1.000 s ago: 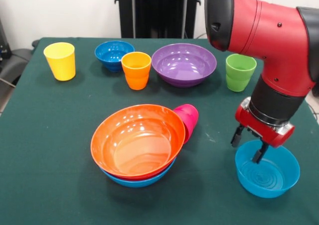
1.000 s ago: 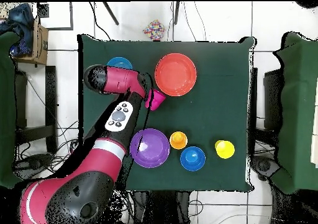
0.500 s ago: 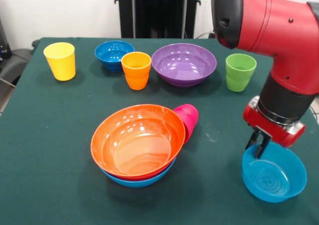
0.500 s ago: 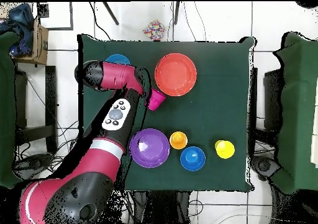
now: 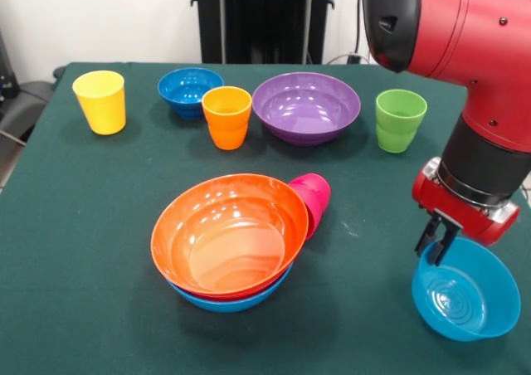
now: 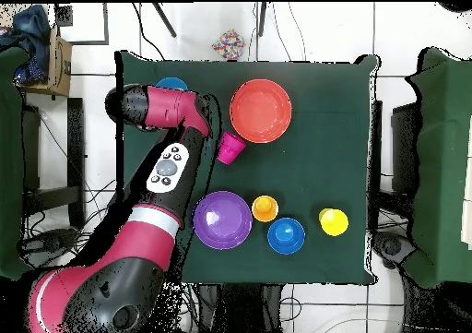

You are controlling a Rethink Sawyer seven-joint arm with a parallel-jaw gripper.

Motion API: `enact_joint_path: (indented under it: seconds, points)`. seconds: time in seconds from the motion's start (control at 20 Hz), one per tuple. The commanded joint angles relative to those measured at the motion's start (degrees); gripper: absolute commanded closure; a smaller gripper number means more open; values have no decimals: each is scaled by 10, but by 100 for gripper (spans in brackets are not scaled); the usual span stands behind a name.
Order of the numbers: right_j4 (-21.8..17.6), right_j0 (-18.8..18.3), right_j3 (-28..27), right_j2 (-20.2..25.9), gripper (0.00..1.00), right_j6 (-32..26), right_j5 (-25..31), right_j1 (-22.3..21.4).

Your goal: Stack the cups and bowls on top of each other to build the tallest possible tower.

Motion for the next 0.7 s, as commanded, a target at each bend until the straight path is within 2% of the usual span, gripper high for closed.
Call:
enact_joint_path:
  seconds: [0.05,0.35,0.7]
  points:
    - [-29,13,-9,43,100,57,48,13]
    - [-29,16,13,41,100,56,31,-9]
    - [-32,16,40,42,100,37,58,-52]
